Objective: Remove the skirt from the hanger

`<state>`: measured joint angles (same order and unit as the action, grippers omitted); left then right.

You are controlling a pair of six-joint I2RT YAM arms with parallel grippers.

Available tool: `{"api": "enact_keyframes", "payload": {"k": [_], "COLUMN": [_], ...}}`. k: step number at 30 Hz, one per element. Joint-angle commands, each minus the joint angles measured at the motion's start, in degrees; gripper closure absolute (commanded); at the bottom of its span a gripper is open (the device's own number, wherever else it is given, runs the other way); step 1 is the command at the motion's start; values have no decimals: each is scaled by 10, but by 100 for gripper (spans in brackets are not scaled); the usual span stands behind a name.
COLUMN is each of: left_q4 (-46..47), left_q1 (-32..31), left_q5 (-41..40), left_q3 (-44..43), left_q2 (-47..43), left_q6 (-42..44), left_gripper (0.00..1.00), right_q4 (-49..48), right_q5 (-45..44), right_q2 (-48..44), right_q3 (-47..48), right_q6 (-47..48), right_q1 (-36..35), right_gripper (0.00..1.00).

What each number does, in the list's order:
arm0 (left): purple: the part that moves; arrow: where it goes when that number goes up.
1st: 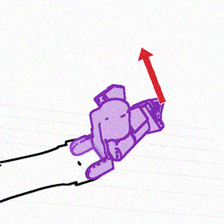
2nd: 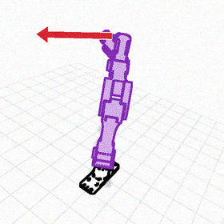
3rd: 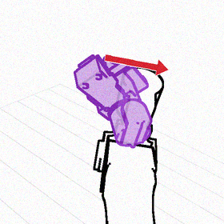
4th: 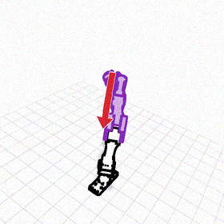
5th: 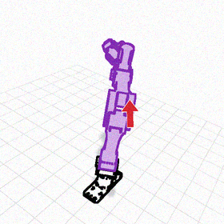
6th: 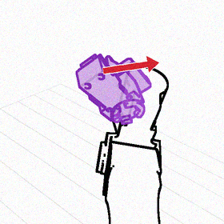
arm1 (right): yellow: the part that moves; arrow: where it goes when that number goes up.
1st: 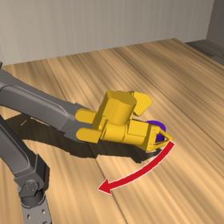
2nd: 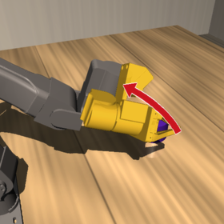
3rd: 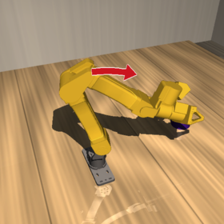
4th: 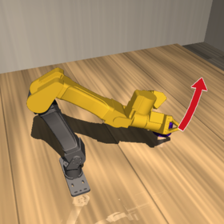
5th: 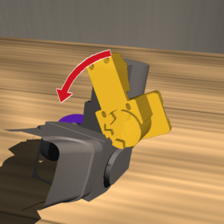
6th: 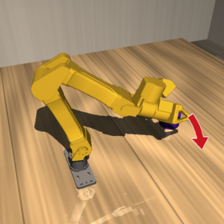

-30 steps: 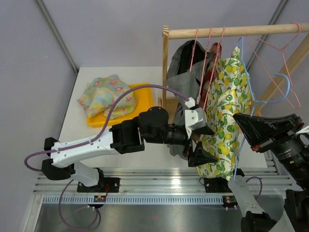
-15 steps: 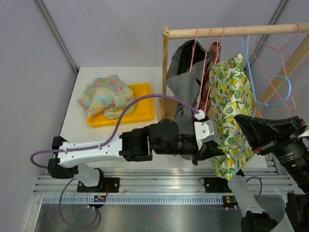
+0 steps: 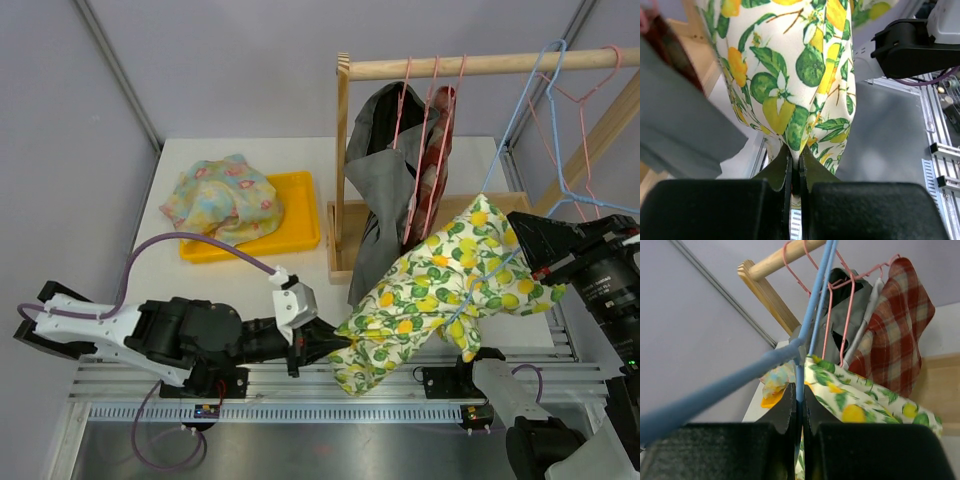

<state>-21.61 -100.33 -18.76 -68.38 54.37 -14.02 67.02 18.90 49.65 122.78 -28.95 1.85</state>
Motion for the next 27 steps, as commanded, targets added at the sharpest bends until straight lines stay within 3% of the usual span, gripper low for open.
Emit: {"api": "enact_keyframes", "payload": {"k": [1, 4, 10, 14, 16, 22, 26, 27], "left_q4": [-159, -212, -258, -345, -329, -165, -147, -163], "left_q1": [-25, -24, -26, -26, -26, -23, 45, 104], "left_q5": [-136, -195, -234, -386, -414, -480, -411, -362], "left_q3": [37, 34, -32, -113, -150, -127, -157, -163], "left_q2": [-52, -92, -137, -134, -137, -117, -73, -59], "left_q6": [-72, -97, -41, -24, 30, 204, 250, 251], "left_gripper": [100, 100, 100, 100, 100, 100, 100, 100], "right_q4": [-27, 2, 64, 83, 90, 65, 44, 40], "right_q5": [-96, -116, -256, -251, -240, -147, -124, -125], "right_q2": [25, 23, 8, 6, -1, -1, 16, 22], "right_q3": [10, -13, -44, -30, -58, -146, -154, -151], "right_q6": [51, 44, 50, 50, 50, 45, 50, 52], "right_q1": [-3, -3, -6, -11, -11, -11, -11, -11], "right_gripper": [100, 100, 100, 100, 100, 100, 100, 100]}}
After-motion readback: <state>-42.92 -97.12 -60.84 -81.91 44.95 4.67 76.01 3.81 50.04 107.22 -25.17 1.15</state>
